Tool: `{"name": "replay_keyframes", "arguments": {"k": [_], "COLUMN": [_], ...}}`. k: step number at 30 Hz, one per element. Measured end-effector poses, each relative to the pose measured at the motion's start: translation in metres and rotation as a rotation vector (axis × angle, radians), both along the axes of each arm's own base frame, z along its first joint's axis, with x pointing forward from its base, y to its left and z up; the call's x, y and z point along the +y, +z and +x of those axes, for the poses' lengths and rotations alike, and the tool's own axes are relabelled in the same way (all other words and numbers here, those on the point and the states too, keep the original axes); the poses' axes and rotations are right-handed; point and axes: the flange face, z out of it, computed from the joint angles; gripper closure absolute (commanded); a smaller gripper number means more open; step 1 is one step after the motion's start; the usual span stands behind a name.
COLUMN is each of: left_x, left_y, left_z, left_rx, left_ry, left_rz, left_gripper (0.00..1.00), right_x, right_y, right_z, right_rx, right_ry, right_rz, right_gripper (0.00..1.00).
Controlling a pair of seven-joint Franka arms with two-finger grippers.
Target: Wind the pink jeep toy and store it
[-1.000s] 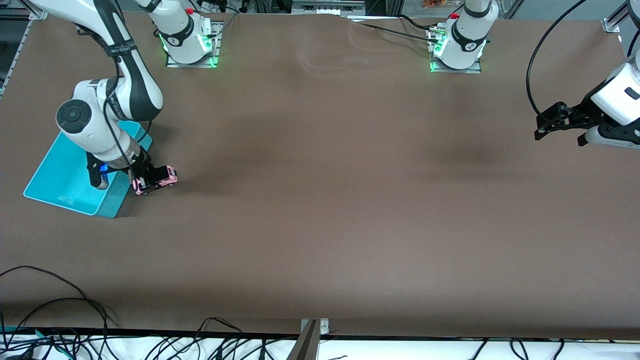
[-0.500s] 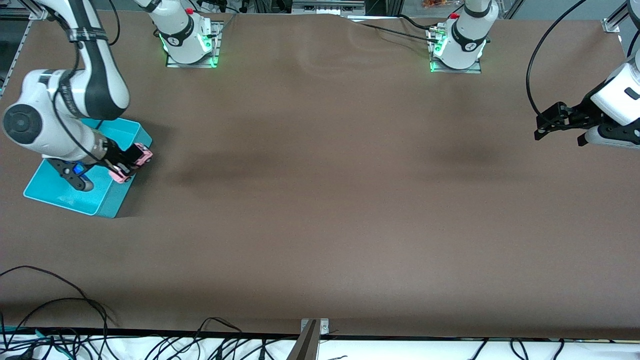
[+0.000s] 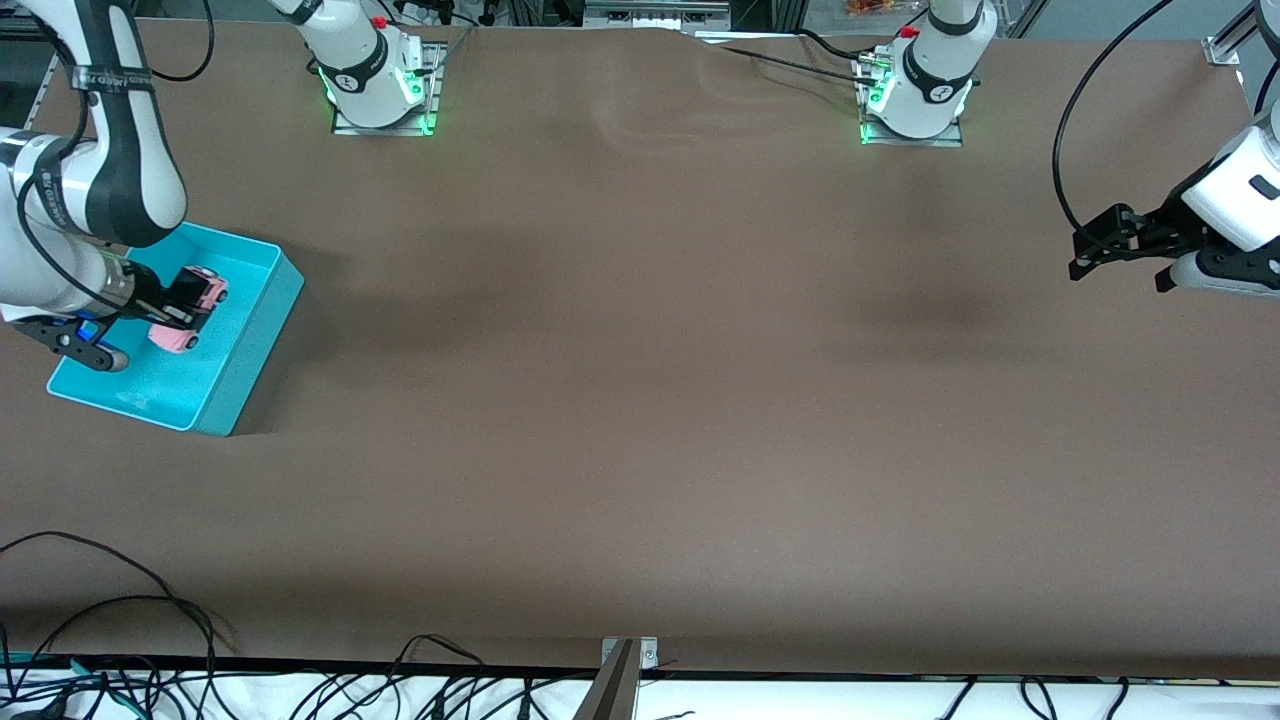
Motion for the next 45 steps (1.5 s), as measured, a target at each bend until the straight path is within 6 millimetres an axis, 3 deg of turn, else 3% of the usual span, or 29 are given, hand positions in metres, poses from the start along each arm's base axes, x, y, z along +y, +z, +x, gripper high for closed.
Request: {"name": "replay_keyframes", "arguments": {"k": [4, 8, 13, 16, 28, 34, 36, 38, 40, 45], "left_x": [0.0, 0.0, 0.0, 0.0, 0.0, 0.0, 0.0, 0.0, 0.0, 0.0], "left_y": [0.0, 0.0, -0.001, -0.001, -0.001, -0.001, -0.001, -0.001, -0.001, -0.001], "left_z": [0.0, 0.0, 0.0, 0.0, 0.0, 0.0, 0.0, 0.0, 0.0, 0.0], "left_rx": [0.003, 0.004, 0.005, 0.005, 0.005, 0.005, 0.005, 0.005, 0.005, 0.005], "left_ry": [0.0, 0.0, 0.0, 0.0, 0.0, 0.0, 0.0, 0.0, 0.0, 0.0], "left_rz": [0.0, 0.0, 0.0, 0.0, 0.0, 0.0, 0.0, 0.0, 0.0, 0.0], "left_gripper": [0.0, 0.0, 0.0, 0.0, 0.0, 0.0, 0.0, 0.0, 0.0, 0.0], "right_x": [-0.027, -0.044, -0.049, -0.047, -0.044, -0.044, -0.045, -0.046, -0.048, -0.05], "right_y": [-0.015, -0.044, -0.092, -0.111, -0.118, -0.134, -0.142, -0.148, -0.152, -0.157], "right_z": [-0.007, -0.016, -0.028, -0.032, -0.032, -0.042, -0.047, -0.049, -0.051, -0.054], "right_rx": [0.036, 0.058, 0.075, 0.085, 0.09, 0.123, 0.13, 0.131, 0.131, 0.14], "right_ry": [0.04, 0.082, 0.14, 0.154, 0.162, 0.174, 0.187, 0.195, 0.197, 0.194], "right_rz": [-0.028, -0.061, -0.087, -0.086, -0.083, -0.083, -0.087, -0.088, -0.089, -0.087], "right_gripper": [1.0, 1.0, 1.0, 1.0, 1.0, 1.0, 0.71, 0.31, 0.0, 0.0]}}
